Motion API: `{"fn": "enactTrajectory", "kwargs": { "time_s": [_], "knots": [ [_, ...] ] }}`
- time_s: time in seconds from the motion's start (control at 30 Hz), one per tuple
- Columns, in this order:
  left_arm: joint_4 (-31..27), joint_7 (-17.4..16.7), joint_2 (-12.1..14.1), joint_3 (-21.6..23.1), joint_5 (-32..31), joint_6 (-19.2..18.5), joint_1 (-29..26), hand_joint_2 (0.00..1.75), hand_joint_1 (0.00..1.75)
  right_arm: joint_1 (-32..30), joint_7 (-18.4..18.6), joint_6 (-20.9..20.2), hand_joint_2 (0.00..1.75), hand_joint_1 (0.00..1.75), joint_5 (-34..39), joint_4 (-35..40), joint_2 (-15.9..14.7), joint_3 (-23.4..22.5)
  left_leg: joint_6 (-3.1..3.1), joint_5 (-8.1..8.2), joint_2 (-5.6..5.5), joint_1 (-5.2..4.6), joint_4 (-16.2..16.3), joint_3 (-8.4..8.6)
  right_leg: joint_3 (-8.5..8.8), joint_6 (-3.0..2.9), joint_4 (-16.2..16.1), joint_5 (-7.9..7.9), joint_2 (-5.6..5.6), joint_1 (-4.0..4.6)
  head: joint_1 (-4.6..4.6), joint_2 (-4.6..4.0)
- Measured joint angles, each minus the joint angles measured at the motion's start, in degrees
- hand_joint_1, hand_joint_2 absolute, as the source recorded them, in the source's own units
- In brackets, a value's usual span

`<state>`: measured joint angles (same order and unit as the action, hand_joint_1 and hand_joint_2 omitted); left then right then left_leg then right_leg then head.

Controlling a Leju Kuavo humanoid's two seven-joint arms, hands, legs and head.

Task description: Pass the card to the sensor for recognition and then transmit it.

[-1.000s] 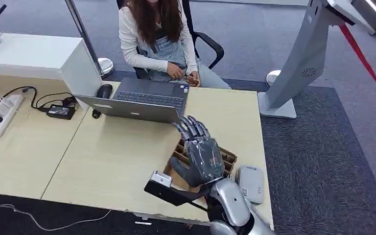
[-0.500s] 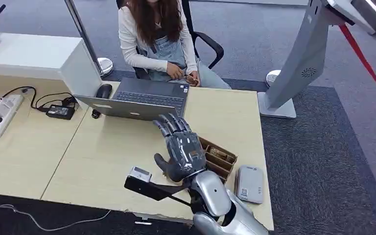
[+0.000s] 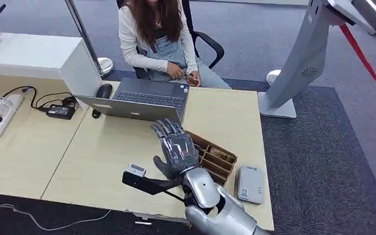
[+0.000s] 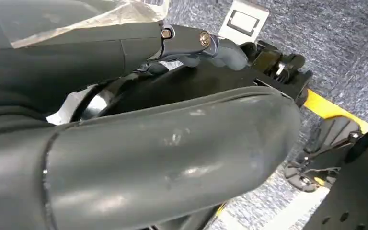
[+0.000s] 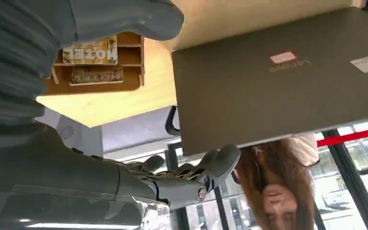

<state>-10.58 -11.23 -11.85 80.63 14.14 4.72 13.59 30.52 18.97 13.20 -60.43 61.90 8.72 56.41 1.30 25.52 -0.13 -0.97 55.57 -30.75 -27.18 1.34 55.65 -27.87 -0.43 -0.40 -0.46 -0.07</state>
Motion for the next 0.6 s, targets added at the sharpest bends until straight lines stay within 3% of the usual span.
{"fn": "enactTrajectory", "kwargs": {
  "time_s": [0.6],
  "knots": [
    [0.00, -0.24, 0.13, 2.75, -4.09, -1.33, 0.20, 0.00, 0.00, 3.09, 1.25, 0.76, 1.75, 0.47, -3.41, -8.40, 1.97, 0.35, 0.00, 0.00, 0.01, 0.00, 0.00, 0.00, -0.01, 0.00, 0.00, 0.00, 0.01, 0.00, -0.02, 0.00]
  ]
}}
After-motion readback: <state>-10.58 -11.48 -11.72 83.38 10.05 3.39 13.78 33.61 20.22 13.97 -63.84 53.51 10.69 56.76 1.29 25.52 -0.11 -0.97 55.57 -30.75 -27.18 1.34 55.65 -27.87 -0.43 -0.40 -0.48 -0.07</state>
